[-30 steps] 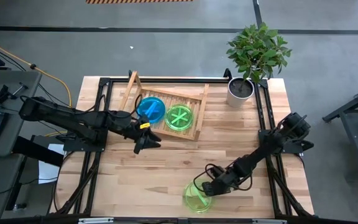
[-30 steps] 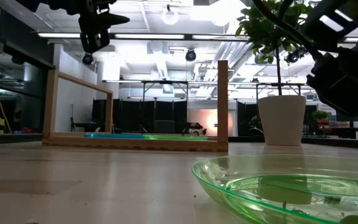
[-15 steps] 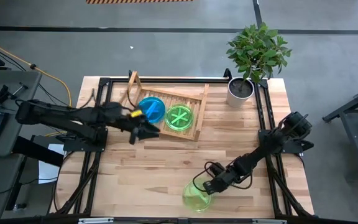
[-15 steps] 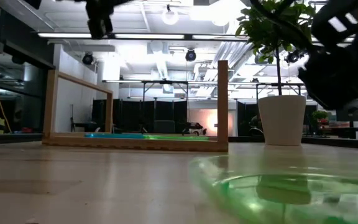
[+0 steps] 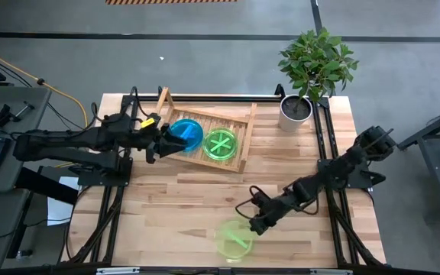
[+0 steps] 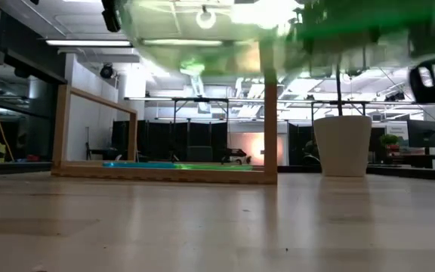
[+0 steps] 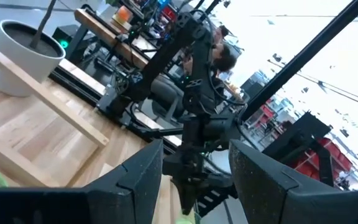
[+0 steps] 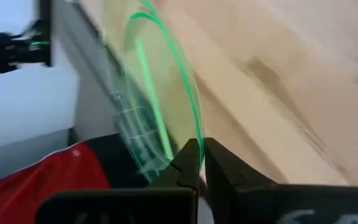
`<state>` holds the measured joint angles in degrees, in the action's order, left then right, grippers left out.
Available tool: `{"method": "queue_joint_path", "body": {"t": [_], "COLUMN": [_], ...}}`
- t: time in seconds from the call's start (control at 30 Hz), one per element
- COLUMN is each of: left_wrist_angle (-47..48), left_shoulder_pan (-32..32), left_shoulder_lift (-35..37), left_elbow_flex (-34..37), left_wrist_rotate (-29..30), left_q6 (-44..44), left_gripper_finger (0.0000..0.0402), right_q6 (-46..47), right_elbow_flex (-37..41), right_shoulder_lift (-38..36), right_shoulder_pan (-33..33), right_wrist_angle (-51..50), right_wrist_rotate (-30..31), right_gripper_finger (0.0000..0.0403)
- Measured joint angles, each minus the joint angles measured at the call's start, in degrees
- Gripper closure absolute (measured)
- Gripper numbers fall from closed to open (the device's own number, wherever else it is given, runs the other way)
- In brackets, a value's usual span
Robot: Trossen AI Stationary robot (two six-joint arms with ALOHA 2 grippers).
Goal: Place and stack plates onto a shelf
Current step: Stack the transparent green plate on top of the transparent green plate on the shelf
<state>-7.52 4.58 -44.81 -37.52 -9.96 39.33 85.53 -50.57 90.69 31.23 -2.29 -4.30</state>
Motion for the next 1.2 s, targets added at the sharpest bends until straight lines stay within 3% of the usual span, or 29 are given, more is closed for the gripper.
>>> {"method": "queue_joint_path", "body": {"t": [0.27,0.37,0.57,0.83,0.97,1.2], "left_wrist_angle": [-0.08,-0.10,-0.08,-0.59,-0.89,-0.61], "left_shoulder_pan": [0.02,0.02,0.02,0.02,0.02,0.02], "left_shoulder_lift": [0.04,0.04,0.54,5.89,8.84,10.37], "left_elbow_flex": [0.00,0.00,0.03,0.09,0.09,0.09], "left_wrist_rotate": [0.01,0.04,0.08,0.88,3.41,6.65], "left_q6": [-0.07,-0.04,-0.07,-2.48,-3.27,-4.03], "left_gripper_finger": [0.0229,0.0229,0.0229,0.0229,0.0229,0.0229], "right_q6": [-4.76,-8.86,-21.65,-39.65,-45.56,-51.62], "right_elbow_flex": [-0.13,-3.04,-14.62,-31.63,-36.98,-39.69], "right_shoulder_lift": [-1.04,-1.04,-1.06,-1.11,-1.11,1.33], "right_shoulder_pan": [-7.92,-12.47,-21.61,-34.11,-40.59,-47.68], "right_wrist_angle": [12.95,13.34,-2.71,-29.74,-36.23,-40.82], "right_wrist_rotate": [-1.15,-2.79,-3.11,1.66,4.93,7.34], "right_gripper_finger": [0.0403,0.0403,0.0403,0.0403,0.0403,0.0403]}}
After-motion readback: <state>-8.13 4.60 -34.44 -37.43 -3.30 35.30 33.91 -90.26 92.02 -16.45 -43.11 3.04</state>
